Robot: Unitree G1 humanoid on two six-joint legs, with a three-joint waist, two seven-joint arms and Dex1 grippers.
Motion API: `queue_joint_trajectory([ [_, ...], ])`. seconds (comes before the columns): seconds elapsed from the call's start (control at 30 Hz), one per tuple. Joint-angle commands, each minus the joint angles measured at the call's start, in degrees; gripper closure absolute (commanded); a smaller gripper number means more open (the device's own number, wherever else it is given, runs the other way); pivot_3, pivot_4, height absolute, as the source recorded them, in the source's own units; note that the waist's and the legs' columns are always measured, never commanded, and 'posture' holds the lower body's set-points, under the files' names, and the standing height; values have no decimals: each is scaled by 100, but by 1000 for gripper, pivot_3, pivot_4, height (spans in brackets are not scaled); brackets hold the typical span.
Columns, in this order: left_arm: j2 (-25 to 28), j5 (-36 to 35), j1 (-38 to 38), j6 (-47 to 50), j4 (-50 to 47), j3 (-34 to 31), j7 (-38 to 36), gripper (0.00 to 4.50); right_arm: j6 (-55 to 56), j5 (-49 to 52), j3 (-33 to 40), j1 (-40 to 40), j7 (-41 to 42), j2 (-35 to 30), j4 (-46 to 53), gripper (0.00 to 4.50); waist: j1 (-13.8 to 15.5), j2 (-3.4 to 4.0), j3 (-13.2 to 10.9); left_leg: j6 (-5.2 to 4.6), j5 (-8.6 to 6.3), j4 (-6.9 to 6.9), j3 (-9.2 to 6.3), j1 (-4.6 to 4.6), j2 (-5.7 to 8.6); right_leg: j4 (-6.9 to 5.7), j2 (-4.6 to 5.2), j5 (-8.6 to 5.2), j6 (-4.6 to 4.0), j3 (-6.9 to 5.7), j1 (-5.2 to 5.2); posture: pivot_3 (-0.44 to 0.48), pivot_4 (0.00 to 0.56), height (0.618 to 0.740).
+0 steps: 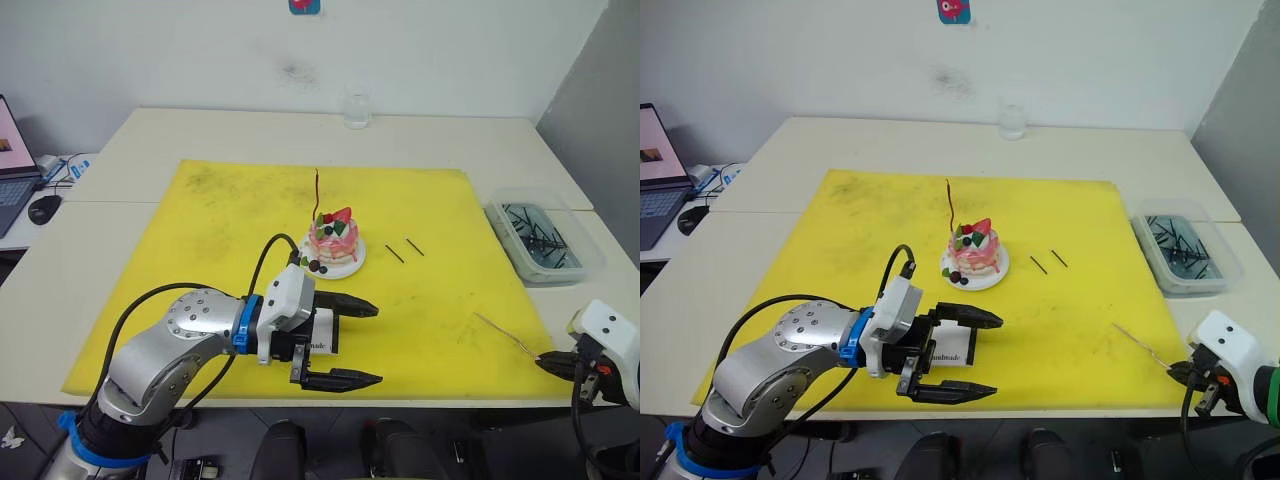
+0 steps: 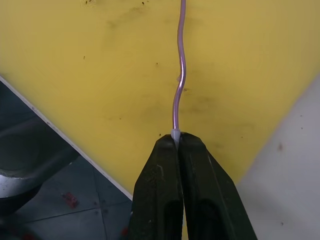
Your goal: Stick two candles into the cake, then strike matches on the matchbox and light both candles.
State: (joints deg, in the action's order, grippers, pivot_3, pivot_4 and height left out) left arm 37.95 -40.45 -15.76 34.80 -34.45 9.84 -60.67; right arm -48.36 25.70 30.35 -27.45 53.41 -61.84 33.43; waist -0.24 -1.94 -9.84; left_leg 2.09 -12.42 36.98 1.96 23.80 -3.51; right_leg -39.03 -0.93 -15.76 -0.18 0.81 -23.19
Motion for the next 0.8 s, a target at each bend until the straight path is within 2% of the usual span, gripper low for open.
queue_joint_trajectory([
  [0.03, -61, -198, -152, 59, -239, 73, -25, 0, 29, -64, 77, 51, 56, 9, 13, 4470, 0, 0, 0, 0, 0, 0, 0, 1, 1, 0, 0, 0, 0, 0, 0, 0, 150, 729],
  [0.13, -76, -162, -250, 35, -211, 168, -121, 0, -84, 27, 1, 102, 77, 44, 11, 4470, 1, 0, 0, 0, 0, 0, 2, 2, 1, 2, -1, 0, 0, 2, 0, 0, 150, 729],
  [0.17, -85, -159, -272, 32, -200, 184, -128, 0, -45, -3, -18, 77, 103, 39, 15, 4259, 0, 0, 0, 0, 0, 0, 1, 2, 2, 2, -1, 0, 0, 2, 0, 0, 150, 729],
  [0.23, -77, -174, -283, 31, -182, 167, -161, 0, -35, -27, 13, 50, 121, 46, 29, 3756, 2, 0, 0, 0, 0, 0, 1, 2, 3, 2, -2, 0, 0, 1, 1, 0, 150, 729],
  [0.47, -44, -26, -186, -106, -129, 196, -297, 0, -139, 22, 381, 27, 395, -112, 131, 1321, 2, 0, 0, 0, 0, 0, 0, 1, 3, 2, -2, 0, 0, 0, 1, 0, 150, 729],
  [0.63, -71, 226, -401, -156, -12, 302, -243, 0, -644, 133, 757, 69, 781, -566, 417, 1321, 2, 3, 1, 0, 0, 1, 3, 0, 4, 1, -3, 1, 1, 3, 1, 0, 150, 729],
  [0.73, -165, 289, -618, -107, 20, 412, -197, 0, -927, 89, 530, 349, 667, -867, 394, 1321, 10, 2, 1, 0, 0, 5, -3, 0, 7, 1, -4, 3, 4, -1, 4, 0, 150, 729],
  [0.8, -238, 418, -695, -201, -4, 571, -216, 0, -1215, 24, 111, 572, 580, -1307, 340, 1321, 5, 3, 1, 0, 0, 5, 0, 0, 10, 1, -4, 3, 4, 4, 5, 0, 150, 729],
])
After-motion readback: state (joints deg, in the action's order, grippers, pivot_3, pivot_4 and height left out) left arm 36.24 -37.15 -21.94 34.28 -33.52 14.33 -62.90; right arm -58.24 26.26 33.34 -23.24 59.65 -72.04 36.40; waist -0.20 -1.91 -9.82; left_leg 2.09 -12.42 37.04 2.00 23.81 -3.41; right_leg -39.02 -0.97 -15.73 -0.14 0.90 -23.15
